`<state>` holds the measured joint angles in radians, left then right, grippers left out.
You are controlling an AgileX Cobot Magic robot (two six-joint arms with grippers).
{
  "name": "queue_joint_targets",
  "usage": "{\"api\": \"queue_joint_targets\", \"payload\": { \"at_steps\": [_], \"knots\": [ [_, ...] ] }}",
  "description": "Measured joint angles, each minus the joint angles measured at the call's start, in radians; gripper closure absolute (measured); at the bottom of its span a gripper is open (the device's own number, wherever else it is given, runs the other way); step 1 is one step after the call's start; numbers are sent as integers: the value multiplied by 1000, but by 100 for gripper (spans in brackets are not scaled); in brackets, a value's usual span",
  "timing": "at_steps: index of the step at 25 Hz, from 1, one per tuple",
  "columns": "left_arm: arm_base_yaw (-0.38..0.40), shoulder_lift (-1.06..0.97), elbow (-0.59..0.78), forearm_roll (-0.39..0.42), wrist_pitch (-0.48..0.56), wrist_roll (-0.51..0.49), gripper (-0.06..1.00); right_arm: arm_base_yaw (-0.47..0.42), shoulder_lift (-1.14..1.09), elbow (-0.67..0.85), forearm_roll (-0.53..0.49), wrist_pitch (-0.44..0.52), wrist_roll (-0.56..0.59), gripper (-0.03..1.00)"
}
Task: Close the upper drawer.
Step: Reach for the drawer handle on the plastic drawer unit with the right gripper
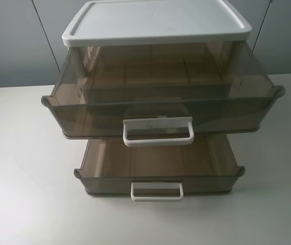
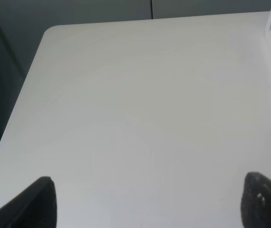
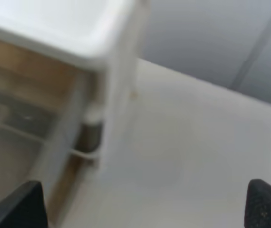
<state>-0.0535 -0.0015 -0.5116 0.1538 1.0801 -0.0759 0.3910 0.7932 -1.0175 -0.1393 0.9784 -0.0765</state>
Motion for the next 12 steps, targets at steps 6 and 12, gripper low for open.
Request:
{"api": "queue_joint_targets", "payload": {
  "at_steps": [6, 12],
  "knots": [
    [0, 0, 0, 0, 0, 0, 20, 298, 158, -86, 25, -2, -79, 34],
    [0, 0, 0, 0, 0, 0, 20, 593, 257, -116, 139, 12, -138, 34]
  ]
}}
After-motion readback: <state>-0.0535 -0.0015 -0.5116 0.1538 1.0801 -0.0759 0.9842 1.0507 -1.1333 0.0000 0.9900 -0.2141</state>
